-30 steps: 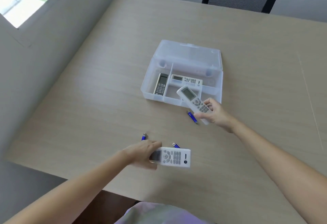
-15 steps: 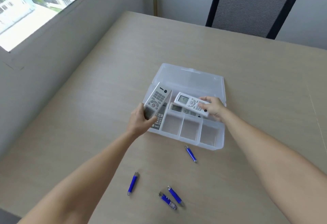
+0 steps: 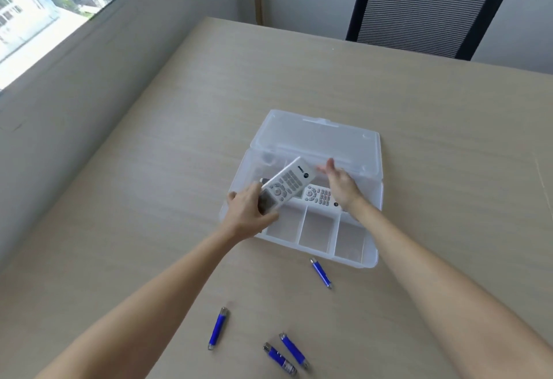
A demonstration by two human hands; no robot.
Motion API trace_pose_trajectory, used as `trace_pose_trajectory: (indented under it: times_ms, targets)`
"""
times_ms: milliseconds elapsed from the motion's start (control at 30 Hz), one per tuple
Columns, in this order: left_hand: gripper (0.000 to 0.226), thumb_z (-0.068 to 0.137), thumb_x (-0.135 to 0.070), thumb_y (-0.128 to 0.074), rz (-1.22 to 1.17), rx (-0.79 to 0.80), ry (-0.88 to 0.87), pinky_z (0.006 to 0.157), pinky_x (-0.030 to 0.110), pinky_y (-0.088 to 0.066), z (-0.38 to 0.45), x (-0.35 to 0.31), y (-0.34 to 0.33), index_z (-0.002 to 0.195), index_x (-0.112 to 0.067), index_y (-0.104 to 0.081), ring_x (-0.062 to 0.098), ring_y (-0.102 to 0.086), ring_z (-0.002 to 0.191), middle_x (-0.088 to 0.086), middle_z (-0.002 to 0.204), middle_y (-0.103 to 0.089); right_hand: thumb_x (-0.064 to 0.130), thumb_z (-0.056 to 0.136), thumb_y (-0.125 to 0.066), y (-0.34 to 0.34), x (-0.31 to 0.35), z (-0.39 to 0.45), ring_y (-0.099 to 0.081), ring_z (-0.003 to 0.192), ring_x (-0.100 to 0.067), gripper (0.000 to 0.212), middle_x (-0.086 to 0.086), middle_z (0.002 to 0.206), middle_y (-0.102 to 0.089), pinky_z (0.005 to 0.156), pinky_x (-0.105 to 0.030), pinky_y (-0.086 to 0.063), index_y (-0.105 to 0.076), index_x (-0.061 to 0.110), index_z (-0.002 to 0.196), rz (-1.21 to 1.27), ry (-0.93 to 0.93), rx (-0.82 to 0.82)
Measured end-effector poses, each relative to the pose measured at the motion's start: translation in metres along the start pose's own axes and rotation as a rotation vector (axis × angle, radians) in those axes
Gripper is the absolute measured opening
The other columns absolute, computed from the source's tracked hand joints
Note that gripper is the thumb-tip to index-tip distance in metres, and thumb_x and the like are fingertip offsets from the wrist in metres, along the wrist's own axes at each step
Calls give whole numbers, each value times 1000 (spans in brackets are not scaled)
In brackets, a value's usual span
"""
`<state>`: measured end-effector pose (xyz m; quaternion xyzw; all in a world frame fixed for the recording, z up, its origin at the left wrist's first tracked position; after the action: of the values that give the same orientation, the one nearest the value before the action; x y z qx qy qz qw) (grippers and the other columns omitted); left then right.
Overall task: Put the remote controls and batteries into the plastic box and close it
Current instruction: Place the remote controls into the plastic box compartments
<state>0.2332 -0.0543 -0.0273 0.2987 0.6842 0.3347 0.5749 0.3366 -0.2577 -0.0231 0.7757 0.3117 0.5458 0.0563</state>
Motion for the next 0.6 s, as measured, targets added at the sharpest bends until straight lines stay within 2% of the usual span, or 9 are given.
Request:
trace_pose_trajectory:
  times_ms: [67,133,167,233,300,367,433,500,600]
  targets:
    - [38,66,-42,-61,131,136,-96,78,37,-31,12,-17,-3,93,-24,-42,22,-58,82,-6,85,-58,55,97,-26,6,15,-9,-61,106,-24,55,-12,123,-61,84,-37,-46,-52,25,134,370,15,88]
    - [39,67,-40,-67,185,189,-160,79,37,-31,21,-30,-7,93,-26,-42,25,-58,93,-4,90,-57,33,95,-54,15,22,-20,-63,86,-19,32,-7,97,-65,69,-31,-48,-59,22,125,279,71,211]
    - [45,67,-41,-69,178,192,-180,81,37,-32,22,-33,-9,102,-26,-45,25,-56,101,-1,98,-59,16,91,-61,19,20,-23,-63,77,-16,28,-8,89,-65,61,-26,-49,-63,15,119,191,92,219]
    - [82,63,-56,-70,129,189,-166,91,37,-32,16,-31,-12,131,-25,-37,24,-47,117,2,122,-52,-2,88,-61,26,10,-24,-63,68,-12,21,-12,88,-64,54,-19,-54,-66,5,108,240,60,161]
    - [123,51,-78,-62,138,176,-129,104,43,-28,3,-21,-15,149,-28,-8,23,-32,130,5,139,-36,-6,90,-57,32,-4,-24,-62,70,-11,17,-14,96,-62,62,-17,-56,-63,6,101,426,-4,20]
    - [140,45,-89,-53,220,217,-110,114,48,-17,-12,-6,-22,150,-25,13,24,-17,141,6,153,-18,-5,91,-56,34,-21,-20,-60,73,-14,16,-16,102,-60,66,-20,-54,-61,4,103,521,-83,-142]
    - [142,50,-92,-46,295,269,-84,118,53,-7,-24,7,-31,149,-17,22,25,-7,146,6,159,-5,-3,91,-57,30,-33,-16,-59,80,-22,21,-17,102,-60,71,-29,-52,-61,-2,111,465,-157,-247]
    - [135,58,-93,-36,393,251,-80,118,55,-3,-28,13,-39,147,-10,22,25,-3,148,7,161,-2,-1,91,-57,22,-37,-15,-58,89,-24,22,-17,102,-62,77,-36,-51,-62,-3,113,400,-188,-260]
    - [129,62,-92,-24,479,198,-102,118,56,-2,-27,15,-47,148,-6,18,24,-2,150,7,161,-6,7,91,-58,8,-29,-14,-60,91,-21,17,-12,103,-67,83,-30,-48,-67,8,105,217,-135,-241]
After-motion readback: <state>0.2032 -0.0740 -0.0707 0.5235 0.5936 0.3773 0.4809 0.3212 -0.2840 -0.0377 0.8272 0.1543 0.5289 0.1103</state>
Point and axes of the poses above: each hand's wrist, its own z-axis towards the middle knuckle, its own y-axis out of the back of the hand, x = y × z, the point moved 3 cm from there along z, towards the middle knuckle
